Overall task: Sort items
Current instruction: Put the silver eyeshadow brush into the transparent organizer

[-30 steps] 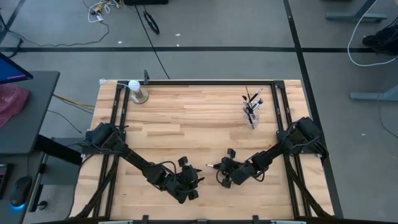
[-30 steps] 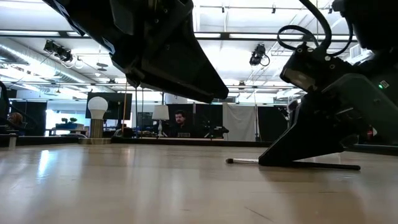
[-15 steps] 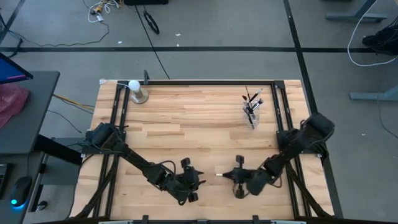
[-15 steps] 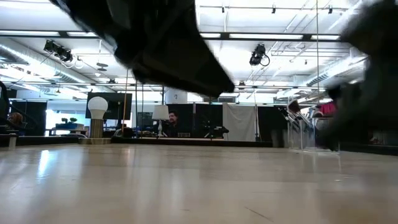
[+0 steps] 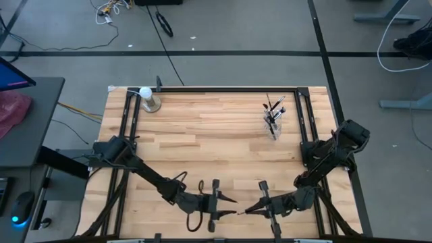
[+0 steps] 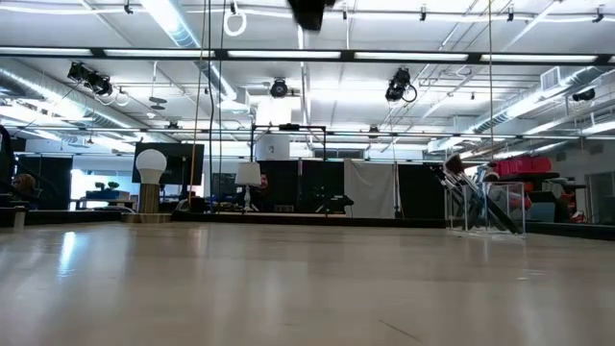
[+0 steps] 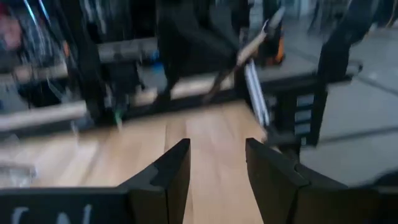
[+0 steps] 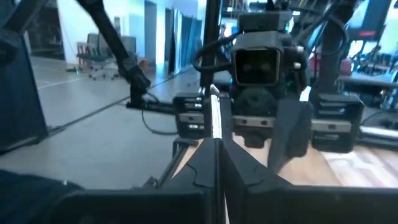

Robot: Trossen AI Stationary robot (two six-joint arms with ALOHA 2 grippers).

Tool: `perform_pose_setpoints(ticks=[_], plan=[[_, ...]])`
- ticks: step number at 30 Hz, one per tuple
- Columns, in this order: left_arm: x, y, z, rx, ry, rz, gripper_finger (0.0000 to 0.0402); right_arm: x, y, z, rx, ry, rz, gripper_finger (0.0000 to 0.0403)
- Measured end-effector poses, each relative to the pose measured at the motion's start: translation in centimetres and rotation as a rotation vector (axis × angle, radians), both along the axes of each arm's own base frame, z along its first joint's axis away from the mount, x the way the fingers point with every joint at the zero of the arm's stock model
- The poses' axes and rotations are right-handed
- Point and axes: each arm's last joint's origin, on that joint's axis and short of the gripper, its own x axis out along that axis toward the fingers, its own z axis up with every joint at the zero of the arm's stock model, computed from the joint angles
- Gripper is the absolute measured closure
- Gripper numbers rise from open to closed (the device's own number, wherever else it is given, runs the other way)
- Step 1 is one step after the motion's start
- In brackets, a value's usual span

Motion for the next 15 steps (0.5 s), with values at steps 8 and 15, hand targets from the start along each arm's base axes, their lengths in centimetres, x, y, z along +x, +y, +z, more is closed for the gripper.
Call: perform_pose_setpoints(ticks=[8,15], plan=[[0.0,-0.3,1.7,0.017,-0.195,-0.05,0.0245,0.1,-0.1,0.3,0.006,-0.028,-0.01,0.0393],[-0.1,-0.4,2.4,0.024,-0.271,-0.141,0.0246,0.1,-0.1,0.5,0.019,-0.036,-0.01,0.0391]])
